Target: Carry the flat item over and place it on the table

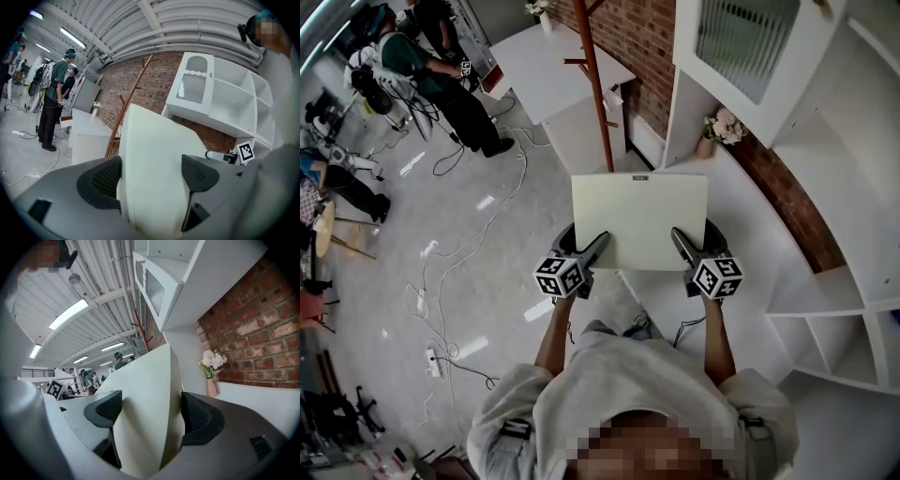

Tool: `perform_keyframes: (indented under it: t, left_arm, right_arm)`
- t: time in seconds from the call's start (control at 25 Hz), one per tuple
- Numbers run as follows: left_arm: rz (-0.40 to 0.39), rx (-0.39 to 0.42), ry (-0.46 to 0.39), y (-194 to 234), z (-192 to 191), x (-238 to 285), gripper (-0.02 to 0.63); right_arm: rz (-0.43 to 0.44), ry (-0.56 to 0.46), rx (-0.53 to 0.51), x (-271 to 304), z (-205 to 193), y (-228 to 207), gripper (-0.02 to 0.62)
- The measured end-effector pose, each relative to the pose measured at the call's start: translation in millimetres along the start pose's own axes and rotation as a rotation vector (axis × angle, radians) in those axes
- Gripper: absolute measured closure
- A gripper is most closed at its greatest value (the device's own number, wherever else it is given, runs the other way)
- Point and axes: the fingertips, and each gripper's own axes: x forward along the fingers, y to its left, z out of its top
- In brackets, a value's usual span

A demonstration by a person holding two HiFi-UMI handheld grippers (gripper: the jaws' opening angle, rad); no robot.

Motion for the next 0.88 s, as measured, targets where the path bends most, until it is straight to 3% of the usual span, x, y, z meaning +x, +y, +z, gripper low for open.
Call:
perform_keyframes:
  t: [0.52,0.88]
  left_arm:
    - [-0.066,0.013,0.039,39.3,16.7,34.9,0.192]
    - [-0.091,-0.009,0.096,61.9,6.9,50.6,0.192]
  right_arm:
    - [-0.077,0.005,0.033,37.8,-4.1,-5.6,0.199]
    - [-0.118,0.055,0.055,57.8,-18.7,-12.7,0.199]
